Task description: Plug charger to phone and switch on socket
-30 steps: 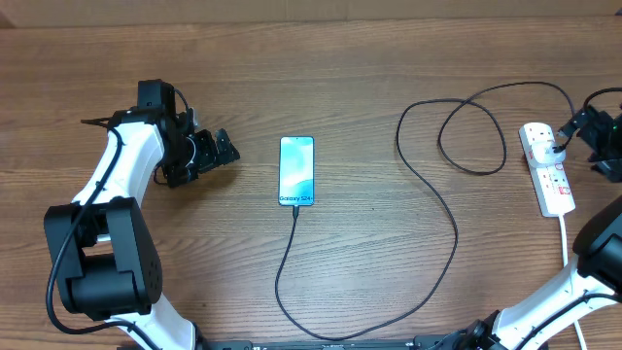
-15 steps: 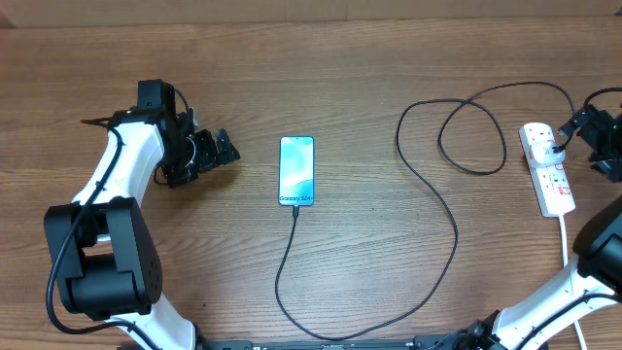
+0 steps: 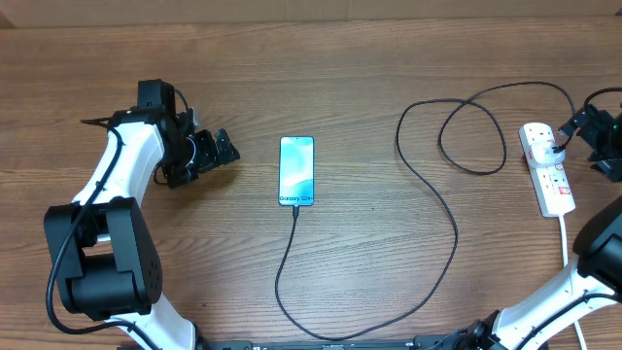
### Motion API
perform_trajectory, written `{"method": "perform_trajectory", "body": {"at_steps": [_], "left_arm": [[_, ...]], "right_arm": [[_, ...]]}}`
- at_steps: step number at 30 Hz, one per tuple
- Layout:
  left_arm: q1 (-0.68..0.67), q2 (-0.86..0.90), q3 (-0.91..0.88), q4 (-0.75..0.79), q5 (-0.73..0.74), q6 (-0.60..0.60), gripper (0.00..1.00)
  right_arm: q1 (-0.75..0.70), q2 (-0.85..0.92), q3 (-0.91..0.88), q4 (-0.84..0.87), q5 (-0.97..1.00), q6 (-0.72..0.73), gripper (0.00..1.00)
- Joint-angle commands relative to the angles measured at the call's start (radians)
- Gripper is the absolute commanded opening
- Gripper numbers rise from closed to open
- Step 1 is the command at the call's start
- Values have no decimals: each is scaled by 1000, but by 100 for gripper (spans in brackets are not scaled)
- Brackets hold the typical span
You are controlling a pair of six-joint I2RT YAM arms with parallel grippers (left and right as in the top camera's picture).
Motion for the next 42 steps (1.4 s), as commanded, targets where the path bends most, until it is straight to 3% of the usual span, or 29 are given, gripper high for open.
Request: {"method": "perform_trajectory", "body": {"at_steps": [1, 7, 16, 24, 26, 31, 35, 38, 39, 40, 42], "left_arm": [[-1, -22, 0, 1, -7, -6, 99], [-2, -121, -2, 0, -7, -6, 100], [-2, -481, -2, 0, -7, -6, 100], [-2, -621, -2, -5, -47, -2, 100], [-2, -645, -2, -74, -121, -3, 100], [-2, -696, -2, -360, -127, -3, 100], [-2, -708, -3, -437, -130, -2, 100], [-2, -715, -7, -462, -214, -1, 98], [-2, -719, -11, -472, -247, -2, 87], [-2, -731, -29, -475, -272, 2, 64], [-2, -747, -73, -450, -278, 2, 43]], "right_arm": [[-2, -6, 14, 9, 2, 9, 100], [-2, -6, 14, 9, 2, 9, 100], [-2, -6, 14, 9, 2, 9, 100], [-2, -6, 14, 9, 2, 9, 100], [-2, -6, 14, 9, 2, 9, 100], [-2, -6, 14, 9, 2, 9, 100], [-2, -6, 14, 9, 2, 9, 100], [-2, -6, 14, 9, 2, 9, 100], [-2, -6, 14, 9, 2, 9, 100], [-2, -6, 14, 9, 2, 9, 100], [-2, -6, 14, 9, 2, 9, 100]]}}
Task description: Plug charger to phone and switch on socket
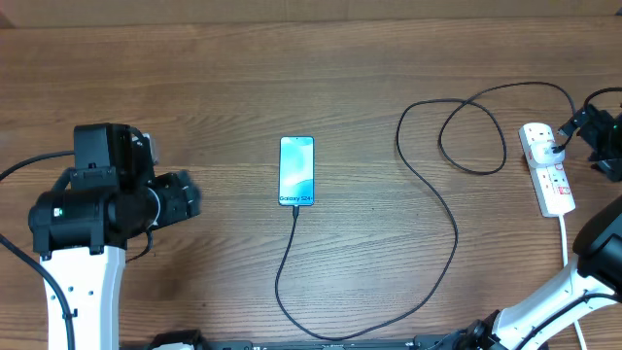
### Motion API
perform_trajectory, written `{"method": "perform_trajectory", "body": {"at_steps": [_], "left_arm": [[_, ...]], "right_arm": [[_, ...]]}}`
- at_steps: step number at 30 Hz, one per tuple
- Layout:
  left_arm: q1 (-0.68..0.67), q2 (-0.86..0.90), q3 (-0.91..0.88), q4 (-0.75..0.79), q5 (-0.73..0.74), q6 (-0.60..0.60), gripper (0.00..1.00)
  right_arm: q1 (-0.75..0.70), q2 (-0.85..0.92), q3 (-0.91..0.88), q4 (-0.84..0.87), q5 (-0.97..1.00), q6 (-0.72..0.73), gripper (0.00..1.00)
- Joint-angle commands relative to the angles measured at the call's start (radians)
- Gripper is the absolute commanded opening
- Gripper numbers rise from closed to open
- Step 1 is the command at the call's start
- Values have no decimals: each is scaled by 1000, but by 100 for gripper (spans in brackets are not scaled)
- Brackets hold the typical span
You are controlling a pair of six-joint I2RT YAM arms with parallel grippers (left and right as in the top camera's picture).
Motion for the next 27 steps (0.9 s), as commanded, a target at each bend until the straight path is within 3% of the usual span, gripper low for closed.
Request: {"method": "perform_trajectory", "body": {"at_steps": [1, 7, 10, 11, 13, 18, 23, 27], "left_arm": [[-2, -51, -86, 43, -84, 4, 31], [-10, -124, -396, 405, -37, 28, 36], [-30, -168, -580, 654, 11, 28, 47], [-35, -179, -630, 727, 24, 28, 51], [-49, -214, -798, 981, 75, 23, 70], [-54, -268, -1025, 1355, 106, -7, 95], [-53, -327, -1169, 1589, 96, -6, 99], [-54, -391, -1279, 1667, 89, -18, 100]], "right_arm": [[-2, -6, 14, 8, 3, 8, 100], [-2, -6, 14, 8, 3, 8, 100], [-2, -6, 14, 8, 3, 8, 100], [-2, -6, 14, 8, 3, 8, 100], [-2, -6, 14, 8, 3, 8, 100], [-2, -6, 14, 8, 3, 8, 100], [-2, -6, 14, 8, 3, 8, 100], [-2, -6, 14, 8, 3, 8, 100]]}}
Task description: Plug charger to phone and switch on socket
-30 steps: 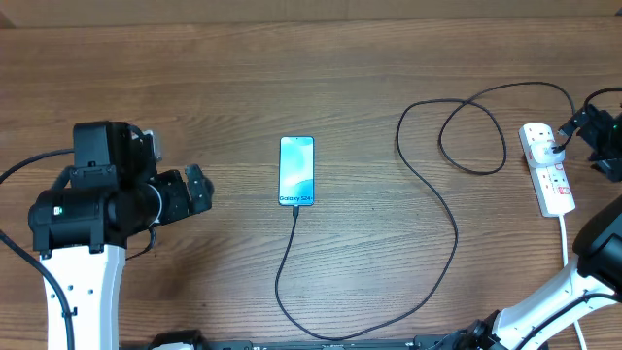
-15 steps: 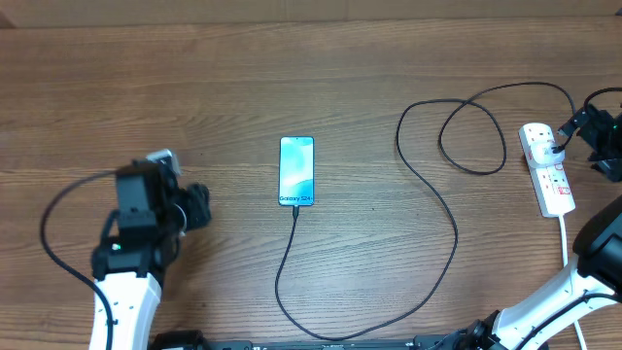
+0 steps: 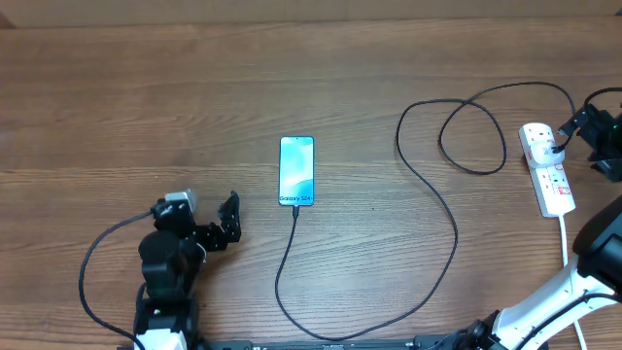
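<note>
The phone [image 3: 296, 171] lies face up mid-table with its screen lit. The black charger cable [image 3: 455, 226] is plugged into the phone's near end and loops right to a plug on the white socket strip [image 3: 549, 180]. My left gripper [image 3: 231, 220] is open and empty at the front left, a little left of the cable and nearer than the phone. My right gripper [image 3: 573, 124] hovers at the far end of the strip, beside the plug; its fingers are too small and dark to read.
The cable forms a wide loop across the right half of the table and a smaller coil [image 3: 472, 136] left of the strip. The strip's white lead [image 3: 566, 238] runs toward the front edge. The right arm's white link [image 3: 544, 301] crosses the front right corner.
My left arm has drawn back toward the front edge: its gripper was left of the phone at mid-table and now sits lower, near the cable. Phone, cable, strip and right gripper are unchanged.
At first my left gripper reached in close to the phone's left side, the cable plugged into the phone. Then the left arm stood further left and raised. Now it is folded back at the front. The right gripper stayed by the strip's plug throughout.
</note>
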### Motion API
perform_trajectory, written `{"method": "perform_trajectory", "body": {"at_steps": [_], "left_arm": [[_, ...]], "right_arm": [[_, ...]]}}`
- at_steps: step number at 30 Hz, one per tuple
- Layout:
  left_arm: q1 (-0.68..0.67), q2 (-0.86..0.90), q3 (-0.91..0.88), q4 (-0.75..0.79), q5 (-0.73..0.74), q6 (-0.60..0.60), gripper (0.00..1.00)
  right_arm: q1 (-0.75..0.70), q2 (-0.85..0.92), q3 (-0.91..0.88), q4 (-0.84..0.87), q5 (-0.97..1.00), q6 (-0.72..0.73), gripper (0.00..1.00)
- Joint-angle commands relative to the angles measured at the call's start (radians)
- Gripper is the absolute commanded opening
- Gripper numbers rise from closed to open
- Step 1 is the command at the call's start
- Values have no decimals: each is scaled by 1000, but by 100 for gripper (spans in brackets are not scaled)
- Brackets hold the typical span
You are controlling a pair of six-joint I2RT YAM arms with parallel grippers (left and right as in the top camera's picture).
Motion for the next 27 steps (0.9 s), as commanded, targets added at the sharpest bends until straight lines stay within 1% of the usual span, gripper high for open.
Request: {"method": "perform_trajectory", "body": {"at_steps": [1, 3, 8, 14, 16, 23, 24, 27], "left_arm": [[-6, -46, -63, -6, -4, -18, 100], [-6, -62, -63, -34, -10, -18, 100], [-7, -184, -63, -179, -16, -13, 100], [-7, -394, -63, -405, -64, -12, 100], [-7, -500, -63, -398, -72, 27, 100], [-7, -778, -63, -398, -73, 40, 100], [-7, -806, -63, -393, -72, 39, 100], [-7, -807, -63, -395, -65, 39, 100]], "right_arm": [[-2, -6, 14, 8, 3, 6, 100], [-2, -6, 14, 8, 3, 6, 100], [-2, -6, 14, 8, 3, 6, 100], [-2, -6, 14, 8, 3, 6, 100], [-2, -6, 14, 8, 3, 6, 100], [-2, -6, 14, 8, 3, 6, 100], [-2, -6, 14, 8, 3, 6, 100], [-2, -6, 14, 8, 3, 6, 100]]}}
